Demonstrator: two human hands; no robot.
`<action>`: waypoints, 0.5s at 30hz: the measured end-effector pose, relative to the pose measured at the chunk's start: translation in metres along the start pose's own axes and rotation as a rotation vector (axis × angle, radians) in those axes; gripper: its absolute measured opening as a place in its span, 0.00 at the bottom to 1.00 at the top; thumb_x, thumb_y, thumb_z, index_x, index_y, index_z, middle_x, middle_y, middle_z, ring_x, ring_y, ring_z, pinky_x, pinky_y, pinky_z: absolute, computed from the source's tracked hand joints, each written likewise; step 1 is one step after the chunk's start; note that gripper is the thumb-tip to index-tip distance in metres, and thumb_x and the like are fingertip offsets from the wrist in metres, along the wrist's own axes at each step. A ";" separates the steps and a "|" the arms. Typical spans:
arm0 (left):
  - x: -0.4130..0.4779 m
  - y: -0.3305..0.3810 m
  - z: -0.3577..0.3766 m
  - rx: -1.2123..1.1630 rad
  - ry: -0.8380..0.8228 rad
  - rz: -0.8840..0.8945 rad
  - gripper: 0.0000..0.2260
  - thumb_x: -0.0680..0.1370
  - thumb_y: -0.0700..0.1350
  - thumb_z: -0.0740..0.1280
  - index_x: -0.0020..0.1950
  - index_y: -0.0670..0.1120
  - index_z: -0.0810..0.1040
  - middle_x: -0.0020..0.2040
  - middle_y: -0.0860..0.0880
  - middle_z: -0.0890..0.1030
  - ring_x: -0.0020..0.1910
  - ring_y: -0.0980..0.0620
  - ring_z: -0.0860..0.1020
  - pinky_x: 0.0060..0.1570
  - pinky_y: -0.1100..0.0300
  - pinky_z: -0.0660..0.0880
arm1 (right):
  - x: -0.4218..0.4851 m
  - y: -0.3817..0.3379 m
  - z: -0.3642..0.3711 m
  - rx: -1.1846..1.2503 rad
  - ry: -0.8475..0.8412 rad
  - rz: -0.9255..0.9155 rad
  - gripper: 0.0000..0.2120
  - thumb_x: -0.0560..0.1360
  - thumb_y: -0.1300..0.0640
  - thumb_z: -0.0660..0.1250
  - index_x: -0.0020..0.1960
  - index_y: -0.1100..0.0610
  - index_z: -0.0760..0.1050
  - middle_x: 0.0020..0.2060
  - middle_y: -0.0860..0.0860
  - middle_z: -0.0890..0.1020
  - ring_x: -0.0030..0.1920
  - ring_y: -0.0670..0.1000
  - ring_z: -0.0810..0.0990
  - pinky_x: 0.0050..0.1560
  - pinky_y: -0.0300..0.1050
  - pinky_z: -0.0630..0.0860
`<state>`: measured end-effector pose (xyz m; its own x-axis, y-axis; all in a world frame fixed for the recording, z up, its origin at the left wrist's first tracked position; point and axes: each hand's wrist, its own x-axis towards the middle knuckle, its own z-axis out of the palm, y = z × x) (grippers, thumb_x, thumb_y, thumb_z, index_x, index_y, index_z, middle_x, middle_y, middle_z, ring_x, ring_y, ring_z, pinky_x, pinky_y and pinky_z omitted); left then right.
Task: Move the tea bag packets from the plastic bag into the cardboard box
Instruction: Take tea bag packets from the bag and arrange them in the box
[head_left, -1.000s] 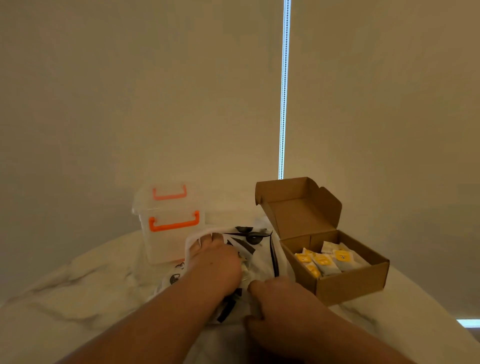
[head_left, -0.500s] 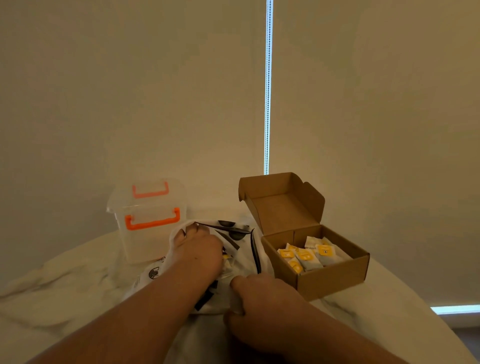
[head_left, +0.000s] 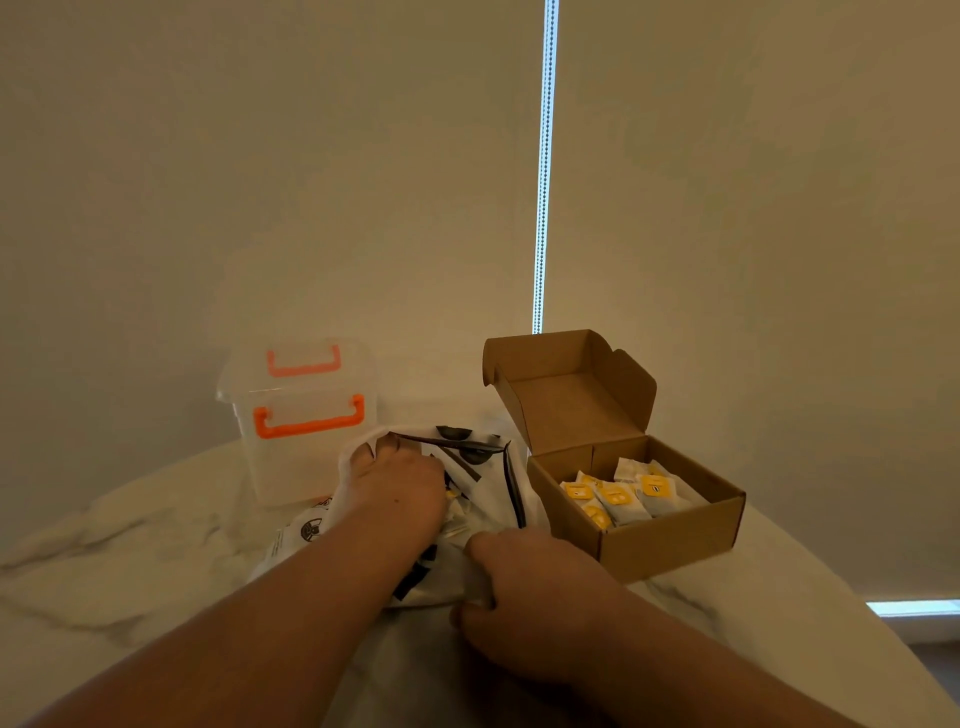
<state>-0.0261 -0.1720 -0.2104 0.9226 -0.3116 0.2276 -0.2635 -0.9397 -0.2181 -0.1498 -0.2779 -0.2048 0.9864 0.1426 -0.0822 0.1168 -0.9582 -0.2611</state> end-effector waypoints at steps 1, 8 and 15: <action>0.001 0.000 0.002 -0.002 -0.004 -0.002 0.15 0.78 0.46 0.59 0.63 0.52 0.75 0.66 0.46 0.70 0.68 0.44 0.63 0.67 0.45 0.58 | 0.000 0.000 0.000 -0.002 -0.002 0.001 0.13 0.79 0.47 0.61 0.59 0.53 0.74 0.54 0.52 0.79 0.53 0.52 0.77 0.55 0.48 0.76; 0.004 -0.001 0.000 -0.063 -0.127 -0.048 0.13 0.76 0.48 0.63 0.60 0.53 0.76 0.61 0.49 0.75 0.62 0.46 0.71 0.64 0.49 0.65 | 0.001 0.006 0.002 0.036 0.024 0.023 0.15 0.78 0.44 0.62 0.60 0.52 0.73 0.54 0.50 0.78 0.53 0.50 0.77 0.54 0.47 0.76; -0.037 -0.013 -0.027 -0.688 -0.111 0.093 0.10 0.81 0.47 0.57 0.44 0.50 0.77 0.41 0.50 0.80 0.41 0.54 0.77 0.38 0.61 0.71 | -0.002 0.013 0.000 0.286 0.328 0.016 0.22 0.76 0.41 0.65 0.68 0.43 0.68 0.55 0.40 0.76 0.51 0.42 0.74 0.50 0.37 0.74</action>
<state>-0.0645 -0.1520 -0.1906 0.9012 -0.4131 0.1313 -0.4275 -0.7973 0.4260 -0.1499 -0.2909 -0.2080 0.9778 -0.0023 0.2097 0.1099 -0.8460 -0.5217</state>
